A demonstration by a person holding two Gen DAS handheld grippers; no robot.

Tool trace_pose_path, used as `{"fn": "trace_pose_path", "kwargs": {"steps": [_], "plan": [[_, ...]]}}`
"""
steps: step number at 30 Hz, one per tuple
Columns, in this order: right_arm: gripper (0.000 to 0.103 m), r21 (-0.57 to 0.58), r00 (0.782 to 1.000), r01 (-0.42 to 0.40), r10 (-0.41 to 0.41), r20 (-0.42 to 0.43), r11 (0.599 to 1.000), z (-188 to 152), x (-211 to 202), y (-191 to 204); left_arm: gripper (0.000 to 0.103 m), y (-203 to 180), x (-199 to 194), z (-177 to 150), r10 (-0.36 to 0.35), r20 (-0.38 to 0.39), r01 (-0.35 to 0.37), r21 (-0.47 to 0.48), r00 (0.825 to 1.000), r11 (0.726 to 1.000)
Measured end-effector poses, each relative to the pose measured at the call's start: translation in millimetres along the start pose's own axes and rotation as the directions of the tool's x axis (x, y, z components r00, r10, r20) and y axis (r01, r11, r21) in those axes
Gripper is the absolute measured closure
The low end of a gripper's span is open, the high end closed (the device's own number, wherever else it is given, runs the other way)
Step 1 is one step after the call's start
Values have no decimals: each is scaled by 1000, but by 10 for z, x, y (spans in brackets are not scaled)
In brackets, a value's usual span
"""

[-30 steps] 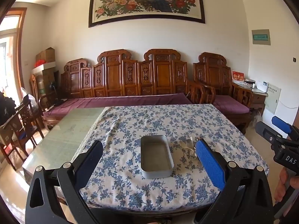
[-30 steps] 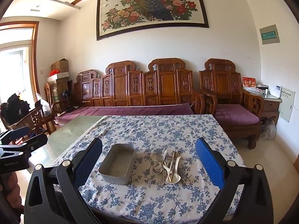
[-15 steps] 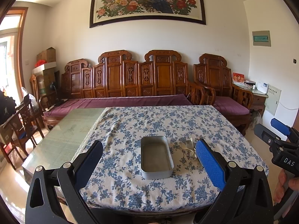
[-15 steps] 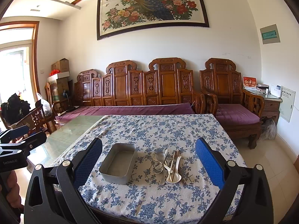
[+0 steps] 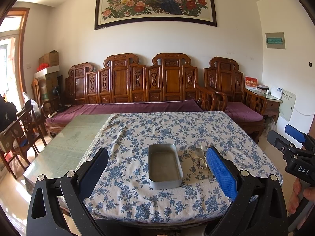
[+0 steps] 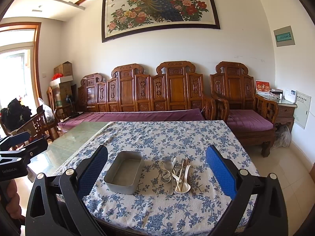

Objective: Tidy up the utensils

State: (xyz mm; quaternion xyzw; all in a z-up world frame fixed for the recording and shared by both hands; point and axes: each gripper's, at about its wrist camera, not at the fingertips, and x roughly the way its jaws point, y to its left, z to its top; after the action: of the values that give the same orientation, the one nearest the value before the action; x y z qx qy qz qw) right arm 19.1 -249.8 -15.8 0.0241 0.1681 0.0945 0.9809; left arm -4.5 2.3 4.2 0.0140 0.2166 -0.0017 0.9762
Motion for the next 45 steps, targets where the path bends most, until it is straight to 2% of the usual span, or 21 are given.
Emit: {"fn": "trace_pose_path", "kwargs": {"steps": [36,45], "plan": [[3,0,1000,-4,4,-1,1000,-10,7,25,7,-33,-85,128,-5,8,5,3,1000,1000],[3,4,1000,-3,3,-26,1000,-67,82,-17,7,-37,26,51,-10,-26,10,2,1000,1000]]}}
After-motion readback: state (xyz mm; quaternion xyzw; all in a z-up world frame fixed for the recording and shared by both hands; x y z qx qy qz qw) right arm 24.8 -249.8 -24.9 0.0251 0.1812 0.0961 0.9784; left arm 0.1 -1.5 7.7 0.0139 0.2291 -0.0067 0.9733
